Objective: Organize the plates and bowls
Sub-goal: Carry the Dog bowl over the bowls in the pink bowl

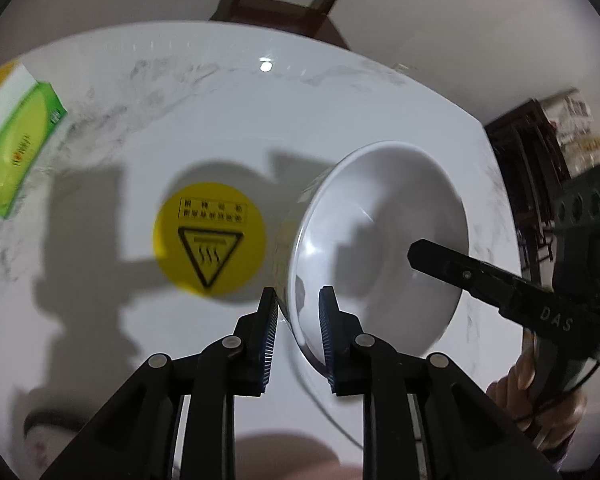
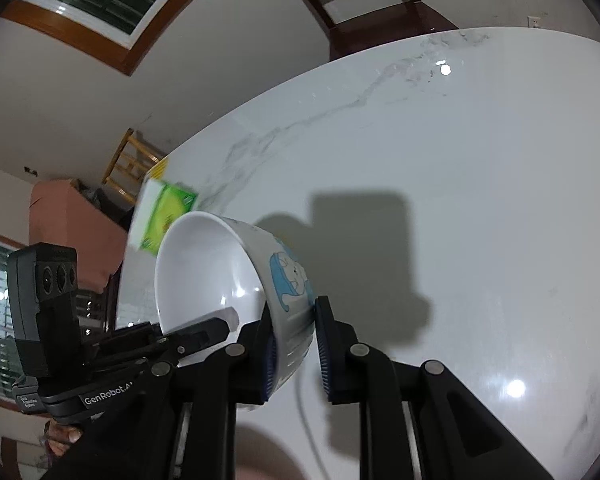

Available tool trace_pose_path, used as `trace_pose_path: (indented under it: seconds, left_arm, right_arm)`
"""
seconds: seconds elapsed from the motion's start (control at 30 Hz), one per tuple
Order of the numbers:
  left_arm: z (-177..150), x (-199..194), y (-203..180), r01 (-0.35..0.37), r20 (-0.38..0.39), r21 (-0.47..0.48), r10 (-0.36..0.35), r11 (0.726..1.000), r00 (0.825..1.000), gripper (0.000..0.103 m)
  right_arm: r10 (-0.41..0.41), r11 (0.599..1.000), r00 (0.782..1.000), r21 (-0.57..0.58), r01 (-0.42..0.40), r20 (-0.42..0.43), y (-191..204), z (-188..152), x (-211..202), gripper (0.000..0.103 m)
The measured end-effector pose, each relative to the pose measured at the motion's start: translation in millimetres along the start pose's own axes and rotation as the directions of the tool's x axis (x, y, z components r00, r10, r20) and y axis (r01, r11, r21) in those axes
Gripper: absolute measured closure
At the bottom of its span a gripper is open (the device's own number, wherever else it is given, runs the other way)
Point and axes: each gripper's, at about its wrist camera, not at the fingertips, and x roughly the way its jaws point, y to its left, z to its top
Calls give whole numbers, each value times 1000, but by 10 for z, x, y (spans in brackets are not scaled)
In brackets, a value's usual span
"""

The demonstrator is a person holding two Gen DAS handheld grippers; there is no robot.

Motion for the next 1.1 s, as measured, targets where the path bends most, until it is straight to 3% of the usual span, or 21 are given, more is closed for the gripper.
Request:
trace_pose_path:
  seconds: [0.23, 0.4, 0.63, 0.8, 1.1]
  left_arm:
    - [-493, -666, -306, 30, 26, 42, -31, 999, 999, 85]
    - [-1007, -975, -387, 56, 44, 48, -58, 997, 997, 85]
    - [-1682, -1002, -386, 100, 8, 36, -101, 994, 995, 83]
    - [-2042, -859, -364, 101, -30, 27, -101, 994, 994, 82]
    - [-2258, -654, -214, 93, -53, -4, -93, 996, 994, 81]
  right_arm:
    - [-20, 993, 999, -112, 23, 26, 527, -579, -672, 85]
    - [-17, 991, 1000, -131, 20, 19, 691, -1054, -884, 85]
    - [3, 996, 1000, -90, -5, -26, 601, -1674, -934, 85]
    - [-23, 995, 999, -94, 19, -40, 555, -1924, -825, 85]
    - [-40, 997, 995, -67, 34, -89, 478, -2071, -512, 85]
